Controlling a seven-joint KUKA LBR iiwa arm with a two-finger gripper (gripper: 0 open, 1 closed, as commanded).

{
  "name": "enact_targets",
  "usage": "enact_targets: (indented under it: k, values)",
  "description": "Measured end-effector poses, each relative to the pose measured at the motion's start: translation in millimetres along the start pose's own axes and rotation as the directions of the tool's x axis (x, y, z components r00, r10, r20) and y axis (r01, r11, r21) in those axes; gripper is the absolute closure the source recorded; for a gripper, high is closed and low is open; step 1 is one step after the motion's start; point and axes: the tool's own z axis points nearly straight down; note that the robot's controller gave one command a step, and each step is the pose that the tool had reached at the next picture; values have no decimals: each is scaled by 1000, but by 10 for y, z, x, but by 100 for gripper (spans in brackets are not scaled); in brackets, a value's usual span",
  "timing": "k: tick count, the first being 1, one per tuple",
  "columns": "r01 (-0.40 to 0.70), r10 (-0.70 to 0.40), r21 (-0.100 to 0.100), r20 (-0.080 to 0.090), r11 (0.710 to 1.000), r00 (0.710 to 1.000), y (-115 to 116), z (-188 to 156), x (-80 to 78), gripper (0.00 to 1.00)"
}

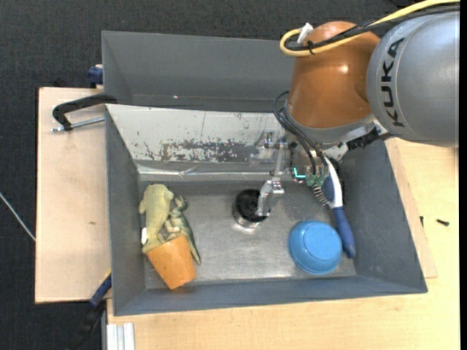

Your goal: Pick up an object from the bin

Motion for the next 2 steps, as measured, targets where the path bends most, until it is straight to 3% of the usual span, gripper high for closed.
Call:
enact_targets:
  k: [1,2]
  values:
    - [239,-239,1,12,971,971,-908,1358,-273,0]
    - [179,-179,-2,7,984,984,-347,1311,219,0]
